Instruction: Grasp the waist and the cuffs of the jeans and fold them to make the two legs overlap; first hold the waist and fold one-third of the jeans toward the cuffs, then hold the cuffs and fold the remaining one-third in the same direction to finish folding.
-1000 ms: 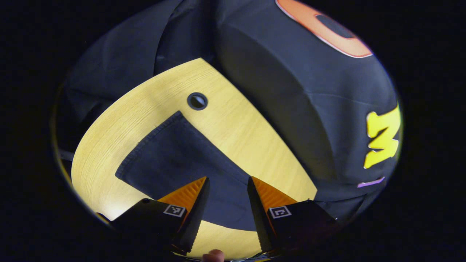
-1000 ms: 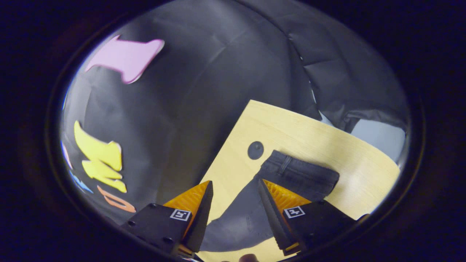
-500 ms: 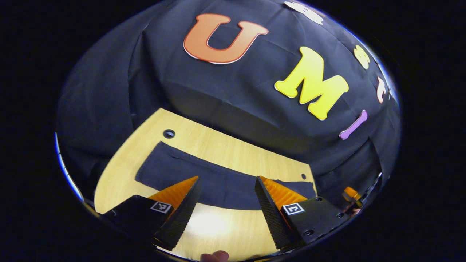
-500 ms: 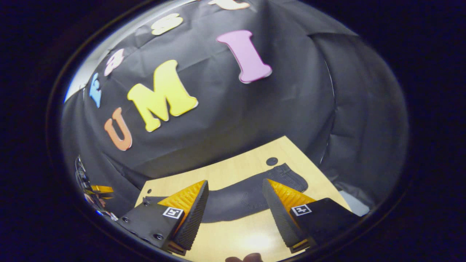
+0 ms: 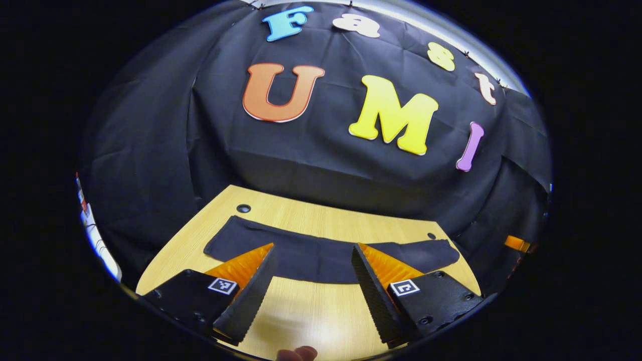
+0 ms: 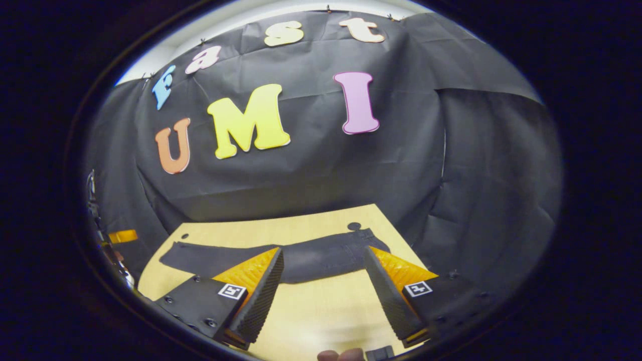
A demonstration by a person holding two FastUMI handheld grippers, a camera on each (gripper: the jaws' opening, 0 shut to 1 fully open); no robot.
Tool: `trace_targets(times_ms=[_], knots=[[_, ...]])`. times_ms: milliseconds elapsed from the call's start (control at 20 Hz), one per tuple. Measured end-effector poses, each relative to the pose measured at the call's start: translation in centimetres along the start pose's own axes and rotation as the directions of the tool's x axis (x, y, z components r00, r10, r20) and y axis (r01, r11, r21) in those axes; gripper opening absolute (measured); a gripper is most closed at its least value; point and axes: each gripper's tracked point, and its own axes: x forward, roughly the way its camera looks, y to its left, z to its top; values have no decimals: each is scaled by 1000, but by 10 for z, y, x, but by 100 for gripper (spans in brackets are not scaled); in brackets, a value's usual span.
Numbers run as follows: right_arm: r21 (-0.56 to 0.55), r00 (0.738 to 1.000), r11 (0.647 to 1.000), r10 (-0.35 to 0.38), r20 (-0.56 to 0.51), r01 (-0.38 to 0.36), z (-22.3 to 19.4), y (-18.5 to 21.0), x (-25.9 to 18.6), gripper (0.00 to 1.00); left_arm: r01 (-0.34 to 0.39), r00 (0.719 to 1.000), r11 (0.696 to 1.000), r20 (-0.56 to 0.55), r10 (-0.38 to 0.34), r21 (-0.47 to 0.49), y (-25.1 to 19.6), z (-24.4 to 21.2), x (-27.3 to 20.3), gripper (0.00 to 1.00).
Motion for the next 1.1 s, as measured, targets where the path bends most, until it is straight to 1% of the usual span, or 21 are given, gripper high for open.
trace_targets(times_ms=[50, 100, 200, 300, 350, 400, 450, 600, 750, 900, 1000, 1100], knots=[[9, 1000, 1000, -11, -15, 11, -8, -4, -1, 98, -1, 1000, 1000, 7, 2, -10, -5, -3, -1, 95], [25, 1000, 1000, -10, -28, 11, -13, -8, 1, 98, 9, 1000, 1000, 7, -9, -12, -11, -6, -2, 95], [57, 998, 998, -15, -56, 18, -19, -15, 10, 98, 8, 1000, 1000, -7, -8, -1, -16, -11, 0, 95], [81, 997, 996, -27, -68, 32, -21, -25, 28, 100, 7, 1000, 1000, -8, -7, -6, -23, -7, 2, 95], [105, 997, 994, -28, -75, 36, -23, -31, 37, 98, 8, 1000, 1000, -3, -8, -14, -28, -5, 3, 95], [128, 996, 991, -30, -83, 40, -23, -34, 50, 94, 2, 1000, 1000, 2, -2, -18, -31, -3, 5, 95], [140, 996, 989, -38, -86, 50, -27, -42, 62, 98, -8, 1000, 1000, 6, 8, -16, -33, 0, 5, 95], [150, 994, 986, -53, -98, 67, -39, -63, 104, 98, -26, 1000, 1000, 7, 26, 6, -42, 5, 5, 95], [192, 990, 978, -61, -131, 86, -60, -87, 151, 98, -56, 998, 998, 11, 56, 11, -55, 14, 7, 95], [218, 984, 968, -91, -153, 124, -73, -117, 202, 99, -83, 996, 996, 8, 83, 10, -62, 19, 6, 95], [254, 981, 957, -99, -167, 140, -78, -130, 232, 99, -97, 995, 995, 6, 97, 24, -65, 19, 5, 95], [256, 978, 954, -111, -178, 155, -88, -143, 258, 99, -112, 994, 993, -5, 112, 41, -66, 17, 5, 95]])
